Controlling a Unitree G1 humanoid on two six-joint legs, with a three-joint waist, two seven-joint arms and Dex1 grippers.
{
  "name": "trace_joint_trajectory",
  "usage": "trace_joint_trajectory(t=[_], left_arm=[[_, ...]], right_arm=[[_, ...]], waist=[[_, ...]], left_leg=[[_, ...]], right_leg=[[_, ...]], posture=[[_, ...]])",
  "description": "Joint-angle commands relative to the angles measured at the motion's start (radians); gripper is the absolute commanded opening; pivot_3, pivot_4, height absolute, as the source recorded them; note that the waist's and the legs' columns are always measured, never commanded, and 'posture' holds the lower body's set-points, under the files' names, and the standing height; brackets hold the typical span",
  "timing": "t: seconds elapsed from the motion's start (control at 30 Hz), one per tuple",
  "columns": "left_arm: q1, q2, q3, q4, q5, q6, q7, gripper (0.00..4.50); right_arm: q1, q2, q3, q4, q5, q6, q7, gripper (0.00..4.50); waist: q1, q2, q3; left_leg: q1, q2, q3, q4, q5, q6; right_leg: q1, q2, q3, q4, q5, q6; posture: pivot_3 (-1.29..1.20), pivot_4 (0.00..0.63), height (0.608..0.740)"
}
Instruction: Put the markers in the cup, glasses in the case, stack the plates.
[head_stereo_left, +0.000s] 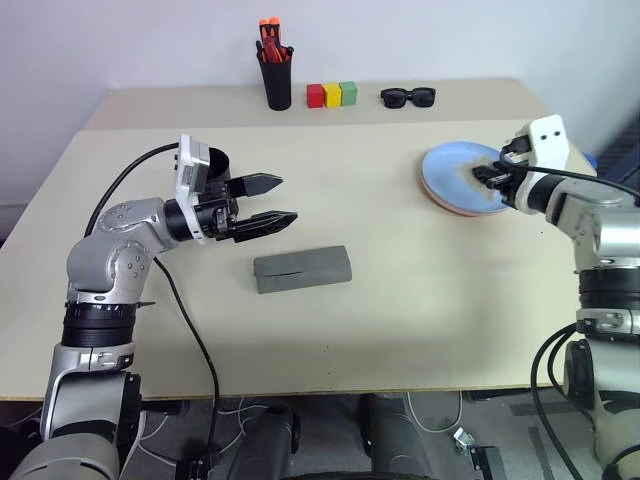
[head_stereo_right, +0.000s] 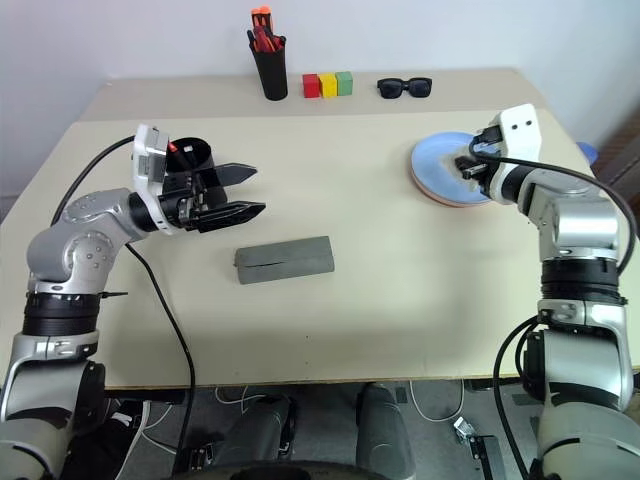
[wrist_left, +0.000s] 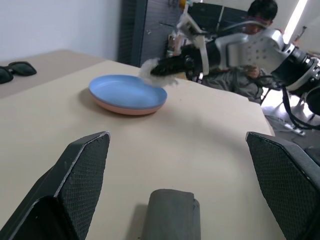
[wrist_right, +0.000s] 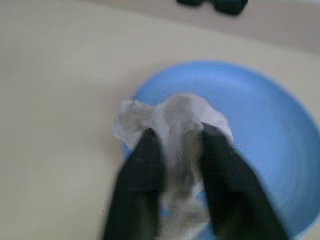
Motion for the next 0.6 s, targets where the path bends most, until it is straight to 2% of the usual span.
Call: trace_joint_trajectory(t=[0.03, 0.13, 0.3, 0.4, 0.5, 0.57, 0.6], left_arm=[[0.013, 0.029, 0.05, -0.04, -0.027, -0.001, 0.004, 4.5], [0.029, 0.031, 0.055, -0.05, -0.031, 0.0, 0.011, 4.5], [0.056, 0.021, 0.046, -0.069, -0.039, 0.005, 0.014, 4.5], [0.074, 0.029, 0.042, -0.077, -0.046, 0.01, -0.004, 4.5], [0.097, 0.05, 0.047, -0.082, -0.039, 0.002, -0.023, 4.5], [0.12, 0.084, 0.064, -0.063, -0.026, -0.022, -0.056, 4.5], [0.13, 0.096, 0.069, -0.062, -0.022, -0.03, -0.062, 4.5]], right_arm=[[-0.054, -0.008, -0.013, 0.035, -0.028, -0.078, -0.021, 3.02], [-0.069, -0.021, -0.034, 0.052, -0.022, -0.1, -0.019, 4.48], [-0.044, -0.041, -0.079, -0.008, 0.02, -0.11, 0.026, 4.48], [0.088, -0.051, -0.105, -0.302, 0.172, -0.041, 0.193, 4.48], [0.221, -0.081, -0.147, -0.514, 0.329, 0.052, 0.32, 4.48], [0.277, -0.078, -0.162, -0.611, 0.389, 0.102, 0.318, 4.48], [0.314, -0.072, -0.172, -0.656, 0.402, 0.069, 0.337, 4.48]], waist=[[-0.001, 0.0, 0.0], [-0.003, 0.0, 0.0], [-0.001, 0.0, 0.0], [0.002, 0.0, 0.0], [0.001, 0.0, 0.0], [0.0, 0.0, 0.0], [-0.001, 0.0, 0.0]], left_leg=[[0.0, 0.0, 0.0, 0.0, 0.0, 0.0], [0.0, 0.0, 0.0, 0.0, 0.0, 0.0], [0.0, 0.0, 0.0, 0.0, 0.0, 0.0], [0.0, 0.0, -0.001, 0.0, 0.0, 0.0], [0.0, 0.0, -0.001, 0.0, -0.001, 0.001], [0.0, 0.0, -0.001, 0.0, -0.001, 0.001], [0.001, 0.0, -0.001, 0.0, -0.001, 0.001]], right_leg=[[0.0, 0.0, 0.0, 0.0, 0.0, 0.0], [0.0, 0.0, 0.0, 0.0, 0.0, 0.0], [0.0, 0.0, 0.0, 0.0, 0.0, 0.0], [0.0, 0.0, 0.0, 0.0, 0.0, 0.0], [0.0, 0.0, 0.0, 0.0, 0.0, 0.0], [0.0, 0.0, 0.0, 0.0, 0.0, 0.0], [0.001, 0.0, 0.0, 0.001, 0.0, 0.0]], posture=[[0.0, 0.15, 0.74], [0.0, 0.15, 0.74], [0.0, 0.15, 0.74], [0.0, 0.15, 0.74], [0.0, 0.15, 0.74], [0.0, 0.15, 0.74], [0.0, 0.15, 0.74]])
